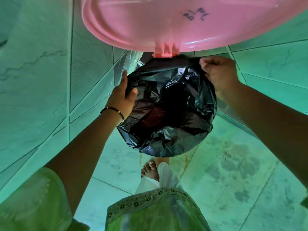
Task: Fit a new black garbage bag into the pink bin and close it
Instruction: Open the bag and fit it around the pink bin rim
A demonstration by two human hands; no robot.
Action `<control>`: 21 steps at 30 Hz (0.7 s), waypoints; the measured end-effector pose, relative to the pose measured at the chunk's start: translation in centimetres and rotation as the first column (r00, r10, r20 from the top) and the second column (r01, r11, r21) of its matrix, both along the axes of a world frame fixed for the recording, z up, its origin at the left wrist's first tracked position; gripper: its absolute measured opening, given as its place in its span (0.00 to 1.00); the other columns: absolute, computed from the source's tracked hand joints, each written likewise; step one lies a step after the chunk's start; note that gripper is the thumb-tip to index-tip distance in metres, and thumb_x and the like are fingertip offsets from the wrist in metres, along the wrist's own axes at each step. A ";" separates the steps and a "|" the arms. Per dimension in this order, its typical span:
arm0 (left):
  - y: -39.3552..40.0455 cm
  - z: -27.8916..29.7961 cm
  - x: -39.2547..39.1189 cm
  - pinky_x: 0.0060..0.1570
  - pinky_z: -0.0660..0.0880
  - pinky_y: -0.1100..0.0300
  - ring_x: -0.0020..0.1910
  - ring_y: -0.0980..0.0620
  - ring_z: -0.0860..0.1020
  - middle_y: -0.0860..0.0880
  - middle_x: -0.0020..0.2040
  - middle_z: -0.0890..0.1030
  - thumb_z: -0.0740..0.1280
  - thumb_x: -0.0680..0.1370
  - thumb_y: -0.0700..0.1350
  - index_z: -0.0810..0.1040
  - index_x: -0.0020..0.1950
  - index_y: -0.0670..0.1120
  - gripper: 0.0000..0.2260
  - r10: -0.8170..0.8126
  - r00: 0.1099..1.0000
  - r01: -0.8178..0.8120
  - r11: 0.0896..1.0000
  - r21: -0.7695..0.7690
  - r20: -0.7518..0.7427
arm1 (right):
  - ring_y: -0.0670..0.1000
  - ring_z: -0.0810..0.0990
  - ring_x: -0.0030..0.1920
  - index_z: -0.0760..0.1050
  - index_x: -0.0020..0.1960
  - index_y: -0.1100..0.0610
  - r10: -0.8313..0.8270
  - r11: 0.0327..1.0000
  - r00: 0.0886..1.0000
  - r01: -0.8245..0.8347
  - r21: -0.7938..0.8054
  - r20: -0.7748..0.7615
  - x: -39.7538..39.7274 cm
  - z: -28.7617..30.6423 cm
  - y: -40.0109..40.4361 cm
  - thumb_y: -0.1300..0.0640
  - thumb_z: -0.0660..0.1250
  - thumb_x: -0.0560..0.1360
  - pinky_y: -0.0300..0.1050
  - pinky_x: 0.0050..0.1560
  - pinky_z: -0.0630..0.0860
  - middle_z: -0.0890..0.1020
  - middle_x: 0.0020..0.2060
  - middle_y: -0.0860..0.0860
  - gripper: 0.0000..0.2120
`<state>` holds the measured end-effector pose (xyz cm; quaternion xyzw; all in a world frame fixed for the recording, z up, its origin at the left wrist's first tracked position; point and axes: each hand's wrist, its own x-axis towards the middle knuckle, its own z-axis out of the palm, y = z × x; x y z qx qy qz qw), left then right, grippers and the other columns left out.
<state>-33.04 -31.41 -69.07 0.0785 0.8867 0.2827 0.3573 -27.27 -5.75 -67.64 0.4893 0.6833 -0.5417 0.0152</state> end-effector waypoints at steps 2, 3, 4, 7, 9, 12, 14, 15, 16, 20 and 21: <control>0.3 0.1 -0.2 0.47 0.70 0.54 0.51 0.42 0.75 0.40 0.66 0.72 0.54 0.80 0.52 0.46 0.76 0.55 0.26 0.053 0.998 -0.053 0.999 0.012 0.031 | 0.46 0.78 0.53 0.77 0.59 0.58 0.140 0.989 0.990 -0.140 -0.051 -0.005 0.2 0.5 -0.6 0.64 0.64 0.75 0.38 0.59 0.71 0.80 0.56 0.53 0.13; 0.4 0.1 -0.4 0.52 0.70 0.53 0.56 0.42 0.75 0.42 0.68 0.70 0.53 0.81 0.52 0.49 0.76 0.53 0.25 0.090 0.995 -0.091 0.996 0.025 0.050 | 0.46 0.76 0.54 0.74 0.63 0.59 0.217 0.974 0.976 -0.217 -0.072 -0.007 0.3 0.7 -0.9 0.63 0.63 0.76 0.35 0.58 0.70 0.79 0.58 0.53 0.15; 0.4 0.1 -0.5 0.57 0.69 0.54 0.61 0.42 0.73 0.42 0.70 0.69 0.52 0.81 0.52 0.53 0.76 0.51 0.23 0.141 0.987 -0.144 0.989 0.033 0.072 | 0.47 0.75 0.57 0.73 0.64 0.59 0.279 0.957 0.960 -0.277 -0.082 0.017 0.5 0.6 -1.1 0.60 0.63 0.77 0.35 0.57 0.68 0.78 0.59 0.53 0.16; 0.2 -0.1 -0.3 0.62 0.65 0.55 0.67 0.42 0.69 0.40 0.69 0.70 0.48 0.81 0.55 0.66 0.70 0.42 0.24 0.356 0.923 -0.355 0.934 -0.032 0.148 | 0.55 0.69 0.68 0.68 0.69 0.56 0.298 0.953 0.930 -0.276 -0.129 0.216 1.6 -0.5 -0.8 0.42 0.56 0.78 0.46 0.64 0.63 0.71 0.68 0.56 0.25; -0.7 -0.3 0.8 0.66 0.64 0.51 0.67 0.40 0.69 0.38 0.69 0.69 0.44 0.81 0.57 0.68 0.69 0.40 0.28 0.480 0.863 -0.467 0.877 -0.115 0.156 | 0.59 0.67 0.70 0.63 0.72 0.57 0.206 0.972 0.911 -0.148 -0.183 0.357 3.1 -1.3 -0.6 0.32 0.50 0.75 0.53 0.70 0.61 0.67 0.71 0.58 0.36; -2.6 -1.1 4.2 0.68 0.64 0.49 0.68 0.40 0.68 0.38 0.69 0.70 0.45 0.80 0.58 0.68 0.69 0.41 0.28 0.651 0.745 -0.652 0.757 -0.049 0.144 | 0.55 0.73 0.62 0.67 0.69 0.57 0.050 0.986 0.940 0.006 -0.164 0.339 6.9 -2.0 -0.7 0.28 0.49 0.71 0.54 0.67 0.65 0.75 0.62 0.54 0.40; -3.5 -1.8 6.8 0.68 0.66 0.45 0.67 0.40 0.70 0.39 0.68 0.71 0.48 0.76 0.61 0.69 0.68 0.43 0.29 0.773 0.609 -0.786 0.618 0.004 0.179 | 0.55 0.74 0.60 0.71 0.64 0.58 -0.065 0.989 0.967 0.096 -0.116 0.244 10.0 -1.9 -1.7 0.35 0.52 0.75 0.54 0.63 0.68 0.78 0.59 0.55 0.31; -3.8 -2.0 8.0 0.67 0.66 0.43 0.66 0.40 0.70 0.40 0.68 0.72 0.49 0.75 0.60 0.69 0.66 0.44 0.29 0.832 0.517 -0.849 0.529 -0.007 0.203 | 0.54 0.74 0.58 0.72 0.61 0.59 -0.139 0.979 0.967 0.167 -0.119 0.214 11.6 -1.7 -2.5 0.40 0.54 0.77 0.52 0.59 0.70 0.78 0.57 0.55 0.26; -3.9 -2.0 9.2 0.67 0.66 0.42 0.67 0.40 0.69 0.41 0.68 0.71 0.51 0.76 0.58 0.69 0.66 0.44 0.25 0.877 0.410 -0.901 0.431 -0.036 0.253 | 0.54 0.74 0.55 0.73 0.59 0.59 -0.212 0.958 0.955 0.245 -0.151 0.206 13.2 -1.4 -3.6 0.43 0.56 0.78 0.50 0.55 0.72 0.78 0.55 0.55 0.21; -2.7 -0.8 14.0 0.61 0.66 0.46 0.67 0.43 0.68 0.44 0.67 0.70 0.51 0.82 0.48 0.68 0.66 0.47 0.15 0.810 0.022 -0.965 0.171 -0.199 0.586 | 0.57 0.77 0.46 0.77 0.48 0.59 -0.287 0.823 0.929 0.363 -0.436 0.232 17.4 -0.5 -8.4 0.52 0.62 0.77 0.52 0.49 0.76 0.80 0.44 0.55 0.11; -2.4 -0.3 14.8 0.59 0.68 0.48 0.64 0.43 0.70 0.44 0.63 0.72 0.53 0.82 0.46 0.71 0.63 0.46 0.13 0.772 -0.023 -0.965 0.149 -0.217 0.635 | 0.56 0.77 0.43 0.77 0.45 0.59 -0.295 0.799 0.928 0.371 -0.473 0.229 17.9 -0.4 -9.1 0.55 0.63 0.76 0.51 0.46 0.78 0.79 0.41 0.55 0.08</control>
